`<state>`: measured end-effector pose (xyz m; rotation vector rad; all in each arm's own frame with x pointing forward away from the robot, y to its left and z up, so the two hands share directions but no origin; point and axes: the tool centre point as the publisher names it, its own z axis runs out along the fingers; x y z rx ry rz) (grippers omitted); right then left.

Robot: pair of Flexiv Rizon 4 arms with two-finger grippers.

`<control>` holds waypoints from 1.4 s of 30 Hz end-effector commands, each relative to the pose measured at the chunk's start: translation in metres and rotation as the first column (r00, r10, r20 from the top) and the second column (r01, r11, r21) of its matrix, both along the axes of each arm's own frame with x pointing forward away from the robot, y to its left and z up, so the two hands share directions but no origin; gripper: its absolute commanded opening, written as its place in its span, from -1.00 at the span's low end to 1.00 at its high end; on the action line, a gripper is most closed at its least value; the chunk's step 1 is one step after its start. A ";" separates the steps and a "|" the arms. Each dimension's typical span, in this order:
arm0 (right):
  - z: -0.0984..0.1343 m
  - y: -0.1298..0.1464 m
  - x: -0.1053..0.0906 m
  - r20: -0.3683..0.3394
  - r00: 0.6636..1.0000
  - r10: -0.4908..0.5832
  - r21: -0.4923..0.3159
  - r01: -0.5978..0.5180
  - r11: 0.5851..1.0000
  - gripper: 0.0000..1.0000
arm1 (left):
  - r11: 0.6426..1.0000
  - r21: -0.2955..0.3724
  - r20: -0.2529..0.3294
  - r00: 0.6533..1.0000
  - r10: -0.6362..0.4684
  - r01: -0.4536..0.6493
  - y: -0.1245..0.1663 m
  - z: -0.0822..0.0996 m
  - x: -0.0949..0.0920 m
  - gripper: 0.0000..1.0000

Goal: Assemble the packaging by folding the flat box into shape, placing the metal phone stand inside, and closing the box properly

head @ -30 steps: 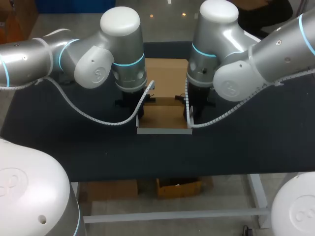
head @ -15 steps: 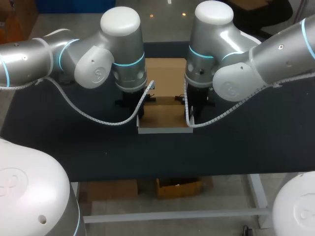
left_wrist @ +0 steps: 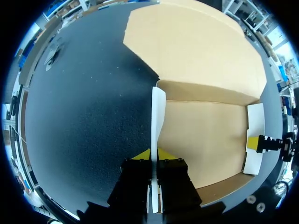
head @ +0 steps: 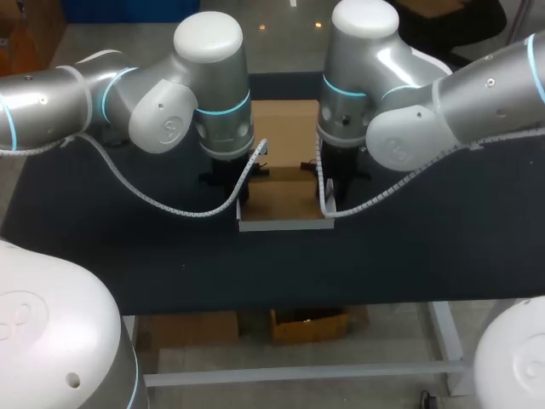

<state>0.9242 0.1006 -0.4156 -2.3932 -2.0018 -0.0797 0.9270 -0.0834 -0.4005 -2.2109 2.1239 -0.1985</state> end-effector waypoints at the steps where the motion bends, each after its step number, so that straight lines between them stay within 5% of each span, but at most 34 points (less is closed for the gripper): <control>1: 0.004 -0.001 0.001 0.001 1.000 0.001 -0.004 -0.001 1.000 -0.52 | 1.000 0.005 0.001 1.000 0.001 -0.001 0.000 0.000 0.000 -1.00; 24: -0.004 0.000 0.008 -0.008 0.999 0.039 -0.013 -0.039 0.999 -0.69 | 1.000 0.005 0.001 1.000 0.001 -0.001 0.000 0.000 0.000 -1.00; 30: -0.004 0.001 0.008 -0.006 0.999 0.049 -0.015 -0.049 0.999 -1.00 | 1.000 0.005 0.001 1.000 0.001 -0.001 0.000 0.000 0.000 -1.00; 42: -0.005 0.006 0.005 -0.009 0.997 0.076 -0.025 -0.076 0.997 -1.00 | 1.000 0.005 0.001 1.000 0.001 -0.001 0.000 0.000 0.000 -1.00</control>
